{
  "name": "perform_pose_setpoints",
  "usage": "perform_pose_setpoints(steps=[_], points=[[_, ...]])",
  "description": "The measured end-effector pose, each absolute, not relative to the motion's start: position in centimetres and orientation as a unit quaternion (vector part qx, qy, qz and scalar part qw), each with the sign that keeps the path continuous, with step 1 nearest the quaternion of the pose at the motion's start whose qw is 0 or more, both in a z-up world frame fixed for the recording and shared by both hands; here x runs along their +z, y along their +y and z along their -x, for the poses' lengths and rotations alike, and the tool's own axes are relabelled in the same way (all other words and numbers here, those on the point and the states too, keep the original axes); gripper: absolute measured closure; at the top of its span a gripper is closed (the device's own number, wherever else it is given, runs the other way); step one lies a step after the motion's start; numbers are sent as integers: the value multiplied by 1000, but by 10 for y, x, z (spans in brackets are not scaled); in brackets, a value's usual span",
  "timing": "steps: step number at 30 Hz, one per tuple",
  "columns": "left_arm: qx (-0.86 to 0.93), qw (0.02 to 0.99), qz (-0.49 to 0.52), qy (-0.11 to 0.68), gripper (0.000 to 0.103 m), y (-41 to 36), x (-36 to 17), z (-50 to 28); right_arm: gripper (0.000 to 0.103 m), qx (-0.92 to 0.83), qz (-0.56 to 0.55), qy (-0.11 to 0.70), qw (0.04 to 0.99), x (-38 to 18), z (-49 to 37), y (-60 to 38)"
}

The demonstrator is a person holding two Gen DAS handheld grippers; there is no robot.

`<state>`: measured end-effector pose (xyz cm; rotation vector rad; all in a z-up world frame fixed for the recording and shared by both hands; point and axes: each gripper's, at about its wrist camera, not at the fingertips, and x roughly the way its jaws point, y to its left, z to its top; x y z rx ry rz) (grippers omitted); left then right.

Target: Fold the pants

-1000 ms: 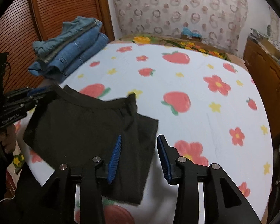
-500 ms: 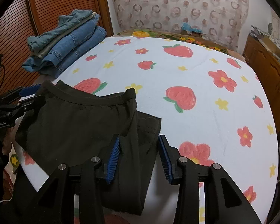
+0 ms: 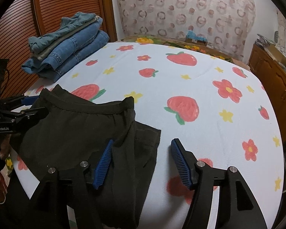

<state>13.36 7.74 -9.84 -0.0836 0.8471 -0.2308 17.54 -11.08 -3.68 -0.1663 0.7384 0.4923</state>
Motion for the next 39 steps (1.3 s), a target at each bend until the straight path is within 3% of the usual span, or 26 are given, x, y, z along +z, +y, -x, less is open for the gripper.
perform_pose_setpoints(steps=[6,9,17,18,22,24,28,34,35,37,38,39], points=[[-112,903,31,415,31,74,-99,-137,35,234,84,354,902,-39,-174,-108],[-111,900,24,422,19,72,-100,-140,34,236,81,354,901,-39,-174,-109],[-118,893,33,432,19,72,-97,-148,34,234,83,352,902,-40,-174,-108],[-126,894,47,427,20,74,-95,-149,34,234,84,352,902,-40,-174,-108],[-137,897,67,414,43,78,-89,-151,34,234,85,352,902,-40,-173,-108],[-146,893,74,419,49,79,-91,-154,34,233,85,352,902,-40,-173,-107],[-142,891,75,425,49,80,-97,-155,35,234,83,353,902,-40,-173,-108],[-139,896,69,417,49,78,-97,-152,71,253,80,354,897,-37,-168,-106],[-139,896,67,416,49,78,-97,-152,82,261,74,356,894,-37,-168,-105],[-139,897,64,415,50,78,-97,-151,88,270,65,361,890,-36,-168,-105],[-137,898,60,414,54,77,-97,-150,90,269,67,360,891,-35,-167,-105],[-144,897,54,414,73,76,-97,-149,92,270,67,358,891,-34,-167,-105]])
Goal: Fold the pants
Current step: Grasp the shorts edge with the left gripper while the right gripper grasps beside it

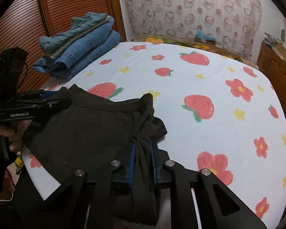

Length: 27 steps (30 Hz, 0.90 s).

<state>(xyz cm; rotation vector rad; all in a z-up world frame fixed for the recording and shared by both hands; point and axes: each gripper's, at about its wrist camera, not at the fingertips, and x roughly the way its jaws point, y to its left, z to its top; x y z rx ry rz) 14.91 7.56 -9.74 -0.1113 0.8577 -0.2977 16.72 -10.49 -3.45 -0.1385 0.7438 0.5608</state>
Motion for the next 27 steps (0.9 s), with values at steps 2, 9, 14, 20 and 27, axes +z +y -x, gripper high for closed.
perform_pose_setpoints(steps=[2,9,14,20,27], points=[[-156,896,55,412,77,73,-97,-147,92,275,55,356,891,-33,-168,-107],[-154,906,60,391,85,71,-85,-137,93,283,41,340,896,-28,-160,-110],[-153,917,49,366,85,65,-71,-125,93,282,34,327,902,-23,-150,-114],[-160,926,49,338,86,61,-54,-113,93,279,24,309,909,-16,-138,-122],[-171,934,38,312,87,52,-32,-103,94,280,14,285,916,0,-122,-132]])
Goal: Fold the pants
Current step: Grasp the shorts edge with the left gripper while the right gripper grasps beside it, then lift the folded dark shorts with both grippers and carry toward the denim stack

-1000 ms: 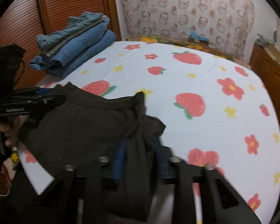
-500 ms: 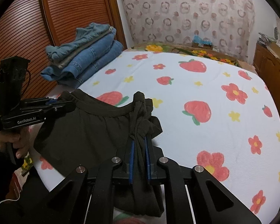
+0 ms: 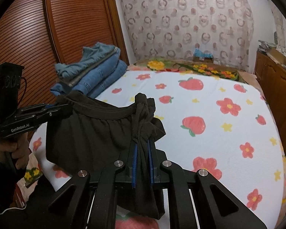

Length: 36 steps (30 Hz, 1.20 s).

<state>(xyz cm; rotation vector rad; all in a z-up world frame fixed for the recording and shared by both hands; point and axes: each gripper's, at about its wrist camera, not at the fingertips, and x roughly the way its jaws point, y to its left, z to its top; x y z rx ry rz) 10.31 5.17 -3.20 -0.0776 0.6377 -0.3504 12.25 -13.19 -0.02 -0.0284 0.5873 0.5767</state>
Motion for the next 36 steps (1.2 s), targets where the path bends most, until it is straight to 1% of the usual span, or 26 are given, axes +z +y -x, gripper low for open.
perform_pose_setpoints(steps=[19,36], points=[[-186,951,20,246,87,43,19,-80,93,283,26,224,932,43,-86,-151],[-164,960,12,227,87,54,40,-92,93,295,49,192,935,68,-92,-147]])
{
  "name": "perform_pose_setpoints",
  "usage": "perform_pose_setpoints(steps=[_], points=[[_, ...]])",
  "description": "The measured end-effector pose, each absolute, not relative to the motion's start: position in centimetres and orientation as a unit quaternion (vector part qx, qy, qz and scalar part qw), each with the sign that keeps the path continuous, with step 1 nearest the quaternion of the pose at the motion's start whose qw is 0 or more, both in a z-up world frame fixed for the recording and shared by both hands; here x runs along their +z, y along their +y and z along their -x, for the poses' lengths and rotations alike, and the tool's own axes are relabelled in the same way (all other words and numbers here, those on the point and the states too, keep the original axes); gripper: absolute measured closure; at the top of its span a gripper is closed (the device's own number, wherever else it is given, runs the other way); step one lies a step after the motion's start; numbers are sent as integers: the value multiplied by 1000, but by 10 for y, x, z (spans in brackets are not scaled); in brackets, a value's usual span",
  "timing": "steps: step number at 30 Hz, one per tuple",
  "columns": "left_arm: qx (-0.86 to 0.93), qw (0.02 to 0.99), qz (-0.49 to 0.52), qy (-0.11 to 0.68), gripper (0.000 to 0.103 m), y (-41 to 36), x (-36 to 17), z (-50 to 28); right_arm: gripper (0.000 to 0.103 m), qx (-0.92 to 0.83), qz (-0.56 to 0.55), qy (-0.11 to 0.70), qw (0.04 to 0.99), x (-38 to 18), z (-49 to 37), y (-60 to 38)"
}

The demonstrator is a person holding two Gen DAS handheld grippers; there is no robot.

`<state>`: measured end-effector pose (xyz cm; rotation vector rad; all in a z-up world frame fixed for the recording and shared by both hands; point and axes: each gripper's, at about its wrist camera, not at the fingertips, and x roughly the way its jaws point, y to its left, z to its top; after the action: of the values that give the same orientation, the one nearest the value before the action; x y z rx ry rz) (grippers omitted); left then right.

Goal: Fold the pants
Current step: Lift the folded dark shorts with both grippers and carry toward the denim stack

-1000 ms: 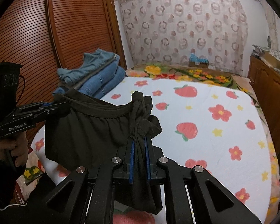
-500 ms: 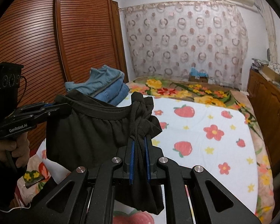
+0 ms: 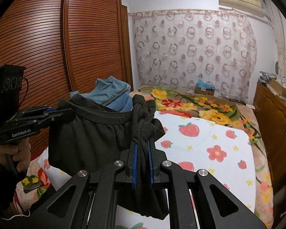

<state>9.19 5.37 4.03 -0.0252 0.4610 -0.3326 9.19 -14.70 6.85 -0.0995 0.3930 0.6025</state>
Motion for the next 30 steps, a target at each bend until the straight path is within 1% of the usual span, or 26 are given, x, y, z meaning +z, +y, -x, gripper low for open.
perform_pose_setpoints(steps=[18,30], points=[[-137,965,14,223,87,74,61,-134,93,308,67,181,932,94,-144,-136],[-110,969,30,220,87,108,68,-159,93,329,88,180,923,112,-205,-106]])
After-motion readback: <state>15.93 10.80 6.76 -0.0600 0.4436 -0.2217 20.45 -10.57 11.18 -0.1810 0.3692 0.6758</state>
